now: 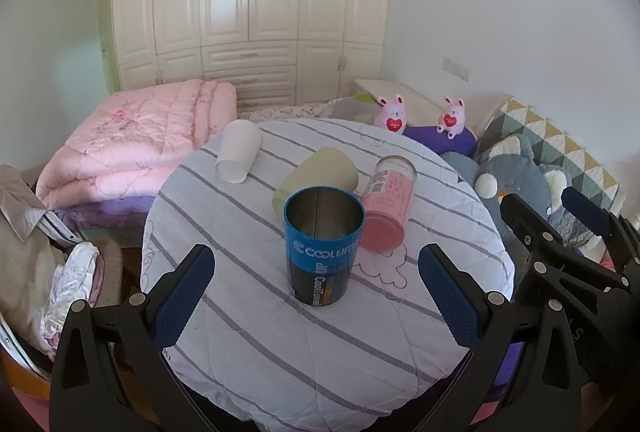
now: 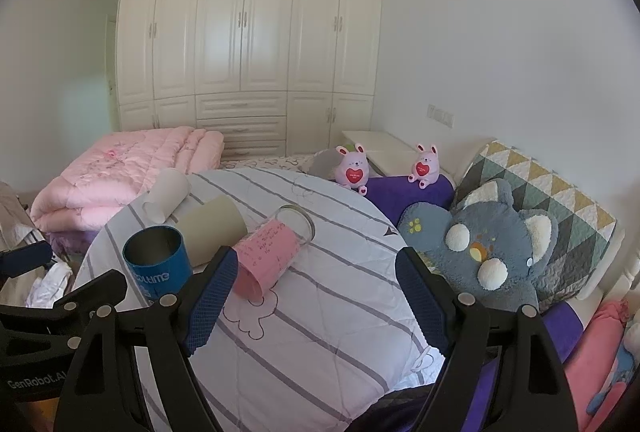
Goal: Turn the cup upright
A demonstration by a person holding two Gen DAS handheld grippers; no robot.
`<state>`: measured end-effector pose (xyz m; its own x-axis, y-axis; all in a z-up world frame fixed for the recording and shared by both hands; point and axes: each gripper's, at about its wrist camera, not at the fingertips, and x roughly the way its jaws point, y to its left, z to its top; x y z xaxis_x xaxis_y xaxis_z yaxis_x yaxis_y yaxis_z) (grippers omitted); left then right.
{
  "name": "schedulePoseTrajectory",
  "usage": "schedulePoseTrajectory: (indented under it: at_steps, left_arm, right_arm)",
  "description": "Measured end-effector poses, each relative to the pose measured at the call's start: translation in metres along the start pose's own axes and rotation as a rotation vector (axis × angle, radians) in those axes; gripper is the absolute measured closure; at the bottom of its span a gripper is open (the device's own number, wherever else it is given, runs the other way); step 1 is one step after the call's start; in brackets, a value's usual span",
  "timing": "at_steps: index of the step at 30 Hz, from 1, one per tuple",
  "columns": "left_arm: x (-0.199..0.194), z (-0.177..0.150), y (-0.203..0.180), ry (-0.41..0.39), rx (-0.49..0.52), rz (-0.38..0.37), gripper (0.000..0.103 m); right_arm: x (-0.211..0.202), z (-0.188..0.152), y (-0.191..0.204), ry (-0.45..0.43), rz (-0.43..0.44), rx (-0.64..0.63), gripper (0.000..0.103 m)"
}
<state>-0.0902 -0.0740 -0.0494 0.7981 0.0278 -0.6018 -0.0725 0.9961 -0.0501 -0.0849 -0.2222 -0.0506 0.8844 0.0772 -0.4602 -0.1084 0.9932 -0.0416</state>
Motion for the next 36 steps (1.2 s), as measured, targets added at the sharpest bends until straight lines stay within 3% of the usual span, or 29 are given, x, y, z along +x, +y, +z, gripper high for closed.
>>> schedulePoseTrajectory:
  at_steps: [7, 16, 36]
  left_arm:
    - [-0.004, 0.016, -0.001, -0.045, 0.019, 0.008, 0.000]
    - [0.004, 0.033, -0.001, -0.027, 0.024, -0.012, 0.000]
    - [0.004, 0.033, -0.004, -0.047, 0.055, -0.006, 0.000]
  right_arm:
    - [0.000, 0.011, 0.003, -0.005, -0.005, -0.002, 0.021]
    - [0.003, 0.028, 0.003, -0.009, -0.017, -0.005, 0.021]
    - [0.011, 0.032, 0.002, 0.012, -0.024, -0.001, 0.021]
